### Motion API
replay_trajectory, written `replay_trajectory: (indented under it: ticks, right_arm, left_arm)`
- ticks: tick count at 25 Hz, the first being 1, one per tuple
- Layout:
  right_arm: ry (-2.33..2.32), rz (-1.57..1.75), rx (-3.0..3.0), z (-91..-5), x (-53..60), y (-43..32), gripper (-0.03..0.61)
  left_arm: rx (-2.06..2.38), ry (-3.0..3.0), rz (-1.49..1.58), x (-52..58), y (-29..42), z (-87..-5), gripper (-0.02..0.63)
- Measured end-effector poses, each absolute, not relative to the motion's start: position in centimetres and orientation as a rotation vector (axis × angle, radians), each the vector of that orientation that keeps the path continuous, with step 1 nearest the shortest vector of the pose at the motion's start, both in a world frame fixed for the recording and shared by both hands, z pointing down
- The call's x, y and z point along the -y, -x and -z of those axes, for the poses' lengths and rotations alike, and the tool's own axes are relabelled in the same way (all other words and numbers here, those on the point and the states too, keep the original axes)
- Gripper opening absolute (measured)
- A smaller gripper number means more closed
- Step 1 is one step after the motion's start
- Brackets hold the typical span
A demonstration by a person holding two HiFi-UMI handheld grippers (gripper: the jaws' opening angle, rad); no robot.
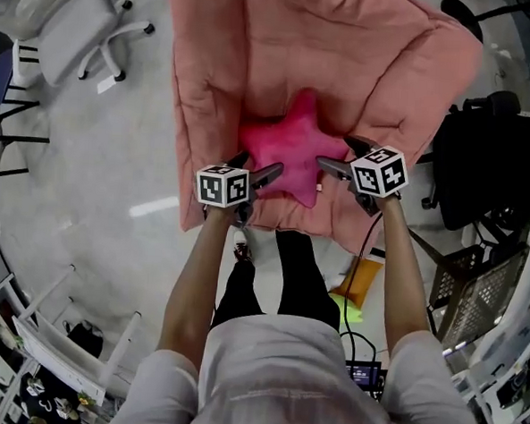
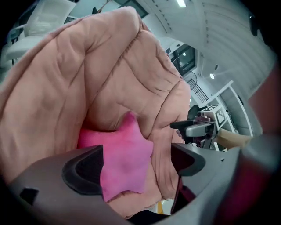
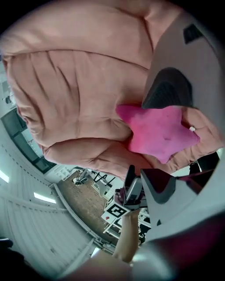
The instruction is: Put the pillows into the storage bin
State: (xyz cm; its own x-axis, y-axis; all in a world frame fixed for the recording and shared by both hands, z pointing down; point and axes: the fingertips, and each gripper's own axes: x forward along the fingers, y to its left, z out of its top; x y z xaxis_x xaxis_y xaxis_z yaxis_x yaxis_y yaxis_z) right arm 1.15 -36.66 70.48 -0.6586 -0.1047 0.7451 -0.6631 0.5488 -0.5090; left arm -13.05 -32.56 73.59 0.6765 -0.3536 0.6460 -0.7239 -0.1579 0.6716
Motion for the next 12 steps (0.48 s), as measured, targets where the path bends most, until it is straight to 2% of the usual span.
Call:
replay_trajectory:
  ticks: [8,12]
  right_arm:
    - [-0.387,-1.067,2.068,-78.8,37.2,0.4,0.451]
    - [-0.322,-1.109,2.048,-81.5,37.3,1.1,0.463]
  left_arm:
    - [0.827,-1.617,-0.421,30.7,13.2,-81.0,0.492]
    - [0.779,-1.575,-0.417,29.8,12.7,-83.4,0.514]
